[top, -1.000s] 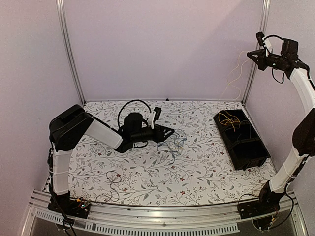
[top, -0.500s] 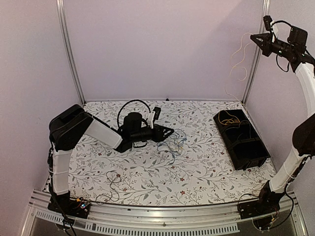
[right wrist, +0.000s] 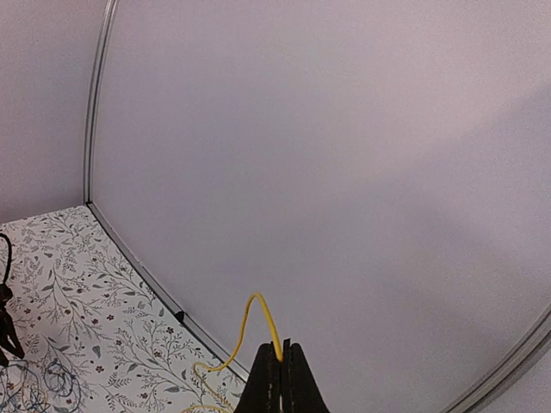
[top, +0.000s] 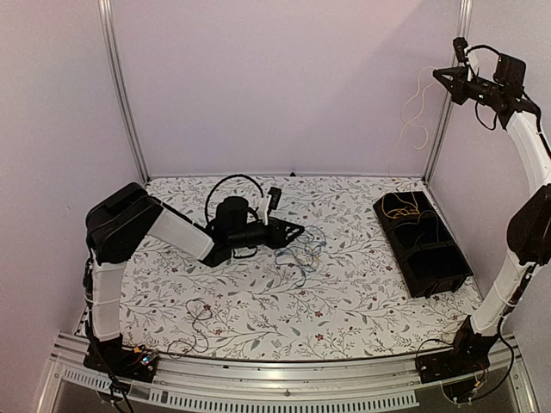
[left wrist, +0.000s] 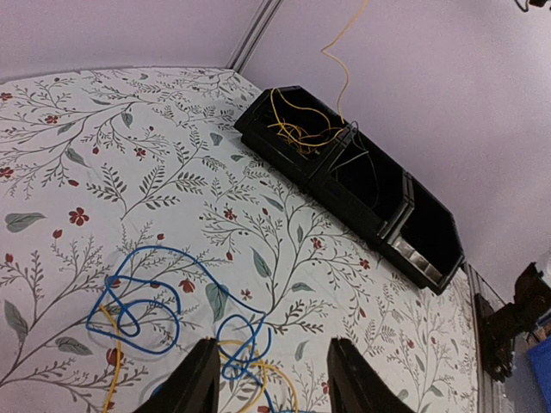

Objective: Untangle the cables

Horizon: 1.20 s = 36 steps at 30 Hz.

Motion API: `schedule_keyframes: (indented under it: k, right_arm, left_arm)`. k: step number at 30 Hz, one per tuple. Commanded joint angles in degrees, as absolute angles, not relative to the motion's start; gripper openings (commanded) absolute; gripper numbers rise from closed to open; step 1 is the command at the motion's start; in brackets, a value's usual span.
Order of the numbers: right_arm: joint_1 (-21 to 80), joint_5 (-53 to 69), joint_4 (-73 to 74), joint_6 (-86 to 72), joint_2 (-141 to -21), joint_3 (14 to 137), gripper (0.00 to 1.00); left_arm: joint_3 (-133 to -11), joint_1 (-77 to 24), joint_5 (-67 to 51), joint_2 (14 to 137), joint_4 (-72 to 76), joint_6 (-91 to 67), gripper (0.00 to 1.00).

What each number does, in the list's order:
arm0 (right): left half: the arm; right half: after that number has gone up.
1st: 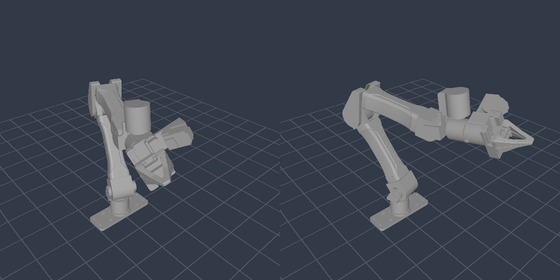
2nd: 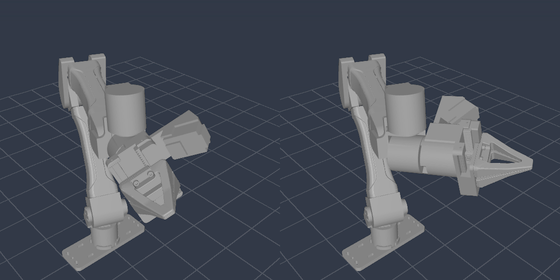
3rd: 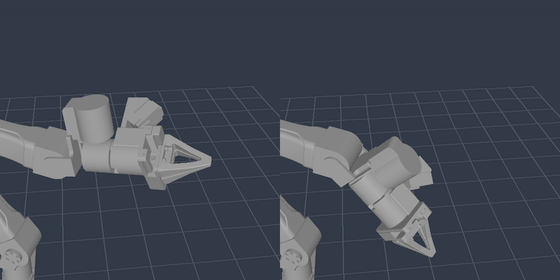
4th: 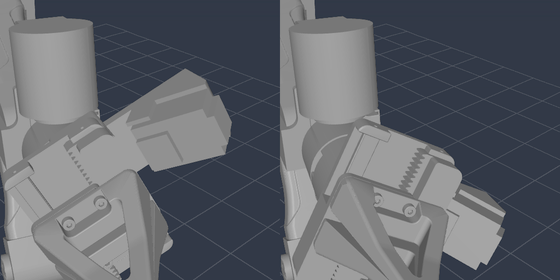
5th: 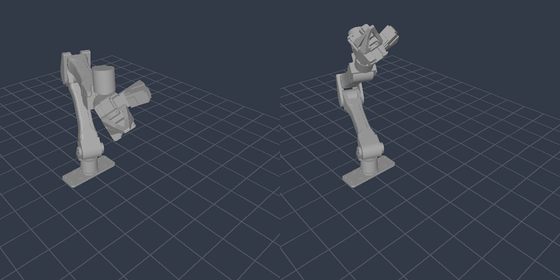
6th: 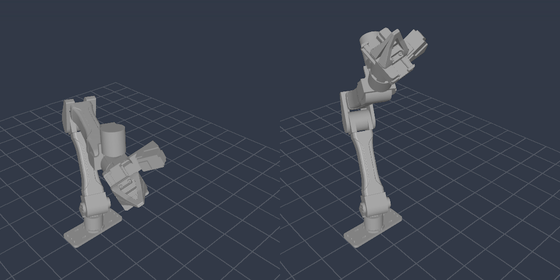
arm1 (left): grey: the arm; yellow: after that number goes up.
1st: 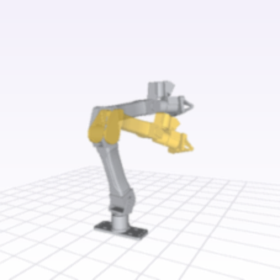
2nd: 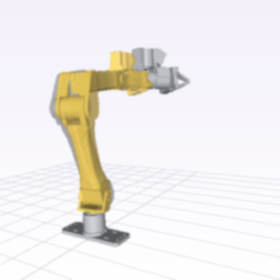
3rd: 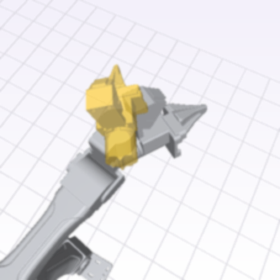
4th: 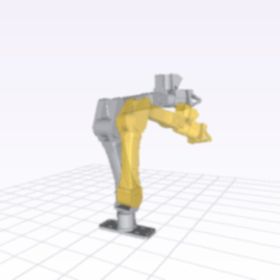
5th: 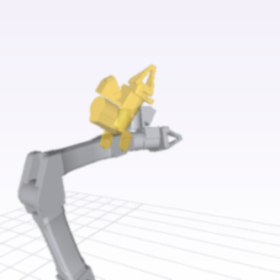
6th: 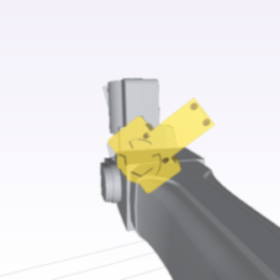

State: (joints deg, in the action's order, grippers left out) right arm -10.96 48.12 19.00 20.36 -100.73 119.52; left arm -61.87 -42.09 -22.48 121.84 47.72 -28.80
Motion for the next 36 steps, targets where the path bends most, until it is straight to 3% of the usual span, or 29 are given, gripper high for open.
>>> schedule_keyframes:
  k: [1,9,19,36]
  right_arm:
    - [-11.25,45.87,17.06,20.94,-102.83,117.90,0.00]
    - [-11.24,43.94,16.92,24.79,-102.87,110.71,0.00]
    - [-11.25,44.96,16.65,28.18,-93.32,97.14,0.00]
    - [-11.24,43.12,22.55,32.66,-86.81,94.18,0.00]
  left_arm:
    - [-61.70,-41.41,-23.18,119.95,47.96,-28.95,0.46]
    - [-61.14,-41.36,-23.12,120.01,48.17,-29.09,0.46]
    - [-61.30,-40.87,-23.20,121.01,48.41,-29.94,0.46]
    - [-62.23,-40.89,-24.45,123.22,51.01,-33.08,0.45]
